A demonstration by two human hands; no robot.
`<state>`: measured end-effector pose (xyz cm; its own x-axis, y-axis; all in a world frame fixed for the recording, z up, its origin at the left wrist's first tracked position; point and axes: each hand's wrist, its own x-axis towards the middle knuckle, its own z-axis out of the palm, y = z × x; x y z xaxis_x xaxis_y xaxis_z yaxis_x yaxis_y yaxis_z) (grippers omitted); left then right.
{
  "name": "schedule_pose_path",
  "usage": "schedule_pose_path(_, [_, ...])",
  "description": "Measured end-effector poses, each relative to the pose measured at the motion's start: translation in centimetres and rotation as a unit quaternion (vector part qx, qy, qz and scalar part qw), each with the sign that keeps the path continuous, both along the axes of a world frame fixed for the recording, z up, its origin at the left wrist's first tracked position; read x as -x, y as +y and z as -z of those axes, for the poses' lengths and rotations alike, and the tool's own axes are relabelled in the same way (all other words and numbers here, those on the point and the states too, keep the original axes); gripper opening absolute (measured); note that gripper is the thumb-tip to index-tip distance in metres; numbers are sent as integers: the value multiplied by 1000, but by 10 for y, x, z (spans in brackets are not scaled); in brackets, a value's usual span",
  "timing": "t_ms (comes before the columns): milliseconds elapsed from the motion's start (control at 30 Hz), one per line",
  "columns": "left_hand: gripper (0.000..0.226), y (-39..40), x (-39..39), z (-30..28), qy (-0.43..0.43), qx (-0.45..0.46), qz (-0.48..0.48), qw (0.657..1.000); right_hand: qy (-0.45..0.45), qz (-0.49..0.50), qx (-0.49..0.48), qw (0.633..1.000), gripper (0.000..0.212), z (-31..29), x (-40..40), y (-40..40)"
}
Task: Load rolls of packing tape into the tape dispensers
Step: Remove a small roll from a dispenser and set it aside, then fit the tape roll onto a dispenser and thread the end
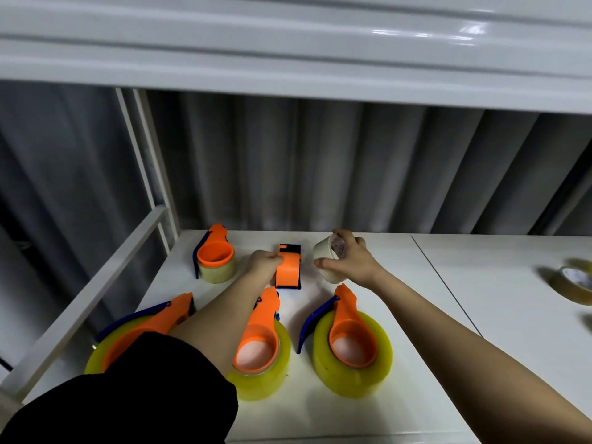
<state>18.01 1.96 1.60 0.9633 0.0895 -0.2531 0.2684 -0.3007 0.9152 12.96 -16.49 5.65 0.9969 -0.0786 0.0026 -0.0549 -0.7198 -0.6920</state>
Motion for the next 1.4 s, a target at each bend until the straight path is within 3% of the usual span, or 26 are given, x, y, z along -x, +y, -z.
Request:
schedule_pose_path(133, [45, 6, 6, -7, -57, -85, 3, 995, 6, -3, 33, 999, 86, 0, 2, -1])
schedule_pose_path(300, [39, 9, 14, -31, -177, -261, 81, 946, -5, 0, 99, 995, 89, -6, 2, 2])
schedule_pose_path(367, [38, 6, 16, -44, -208, -318, 133, 915, -8, 12, 113, 994, 91, -10, 0, 4])
schedule_pose_path(500, [38, -7, 20, -66, -263, -457, 214, 823, -15, 24, 184, 983, 86, -19, 1, 5])
schedule_pose_path(800, [49, -64, 39, -72, -303, -615, 254, 683, -12, 73, 225, 972, 85, -27, 30, -50])
schedule_pose_path(1000, [54, -133, 57, -73, -296, -629, 254, 673, 16, 101, 231, 968, 88, -20, 49, -129])
schedule_pose_path(1233, [59, -241, 78, -66, -256, -616, 218, 713, 25, 75, 248, 965, 87, -19, 62, -233])
schedule_pose_path(1400, [54, -292, 89, -65, -247, -616, 210, 718, 21, 51, 274, 960, 85, -27, 64, -276])
